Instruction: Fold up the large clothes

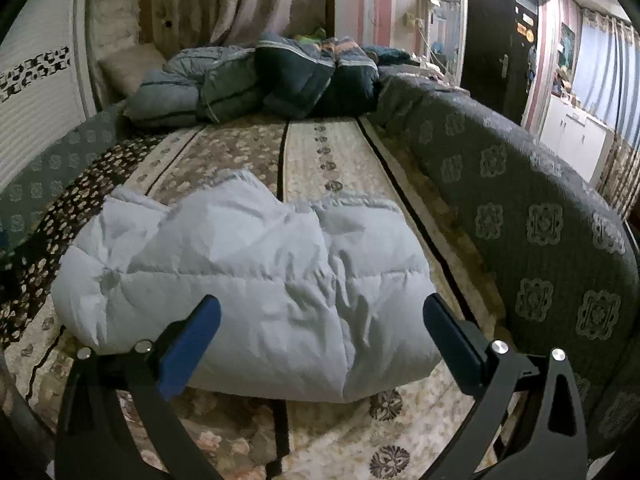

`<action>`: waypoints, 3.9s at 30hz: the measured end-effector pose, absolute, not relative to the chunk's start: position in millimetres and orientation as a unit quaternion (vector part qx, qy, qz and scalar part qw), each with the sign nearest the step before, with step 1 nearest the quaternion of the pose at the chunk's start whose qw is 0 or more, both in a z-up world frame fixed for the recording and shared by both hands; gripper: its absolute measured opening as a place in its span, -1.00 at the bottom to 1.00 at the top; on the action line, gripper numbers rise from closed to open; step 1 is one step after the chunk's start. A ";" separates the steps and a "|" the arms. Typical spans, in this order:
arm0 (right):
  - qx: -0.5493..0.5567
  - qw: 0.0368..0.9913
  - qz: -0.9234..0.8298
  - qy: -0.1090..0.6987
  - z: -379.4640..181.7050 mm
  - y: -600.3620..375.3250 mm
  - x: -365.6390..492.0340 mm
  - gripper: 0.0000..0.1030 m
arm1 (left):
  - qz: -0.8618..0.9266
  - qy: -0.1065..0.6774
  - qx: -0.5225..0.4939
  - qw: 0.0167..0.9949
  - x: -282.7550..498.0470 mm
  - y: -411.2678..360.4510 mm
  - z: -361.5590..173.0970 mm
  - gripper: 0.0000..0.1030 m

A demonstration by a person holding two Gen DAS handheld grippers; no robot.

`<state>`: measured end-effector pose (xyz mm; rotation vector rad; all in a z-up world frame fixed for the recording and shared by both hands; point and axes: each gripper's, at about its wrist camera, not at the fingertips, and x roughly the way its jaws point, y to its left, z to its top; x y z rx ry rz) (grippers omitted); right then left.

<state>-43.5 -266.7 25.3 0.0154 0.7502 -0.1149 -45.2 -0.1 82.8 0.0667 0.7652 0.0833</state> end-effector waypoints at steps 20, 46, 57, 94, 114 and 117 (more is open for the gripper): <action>0.002 0.926 -0.057 0.373 35.1 -263.1 -46.3 0.96 | 0.029 0.386 0.001 0.922 -49.4 16.6 79.6 0.94; 0.023 0.927 -0.056 0.370 30.5 -273.9 -45.8 0.96 | 0.022 0.392 0.014 0.919 -41.7 9.0 72.3 0.94; 0.017 0.929 -0.064 0.365 35.1 -274.2 -47.2 0.96 | 0.010 0.393 0.024 0.919 -39.9 5.9 74.3 0.94; 0.006 0.930 -0.058 0.364 35.8 -265.1 -44.5 0.96 | 0.026 0.381 0.043 0.923 -46.0 14.2 72.2 0.94; 0.001 0.930 -0.056 0.362 34.3 -268.0 -39.4 0.96 | 0.042 0.390 0.033 0.919 -42.9 24.6 64.7 0.94; -0.005 0.929 -0.057 0.364 32.3 -266.3 -39.1 0.96 | 0.039 0.394 0.031 0.918 -42.9 26.5 61.6 0.94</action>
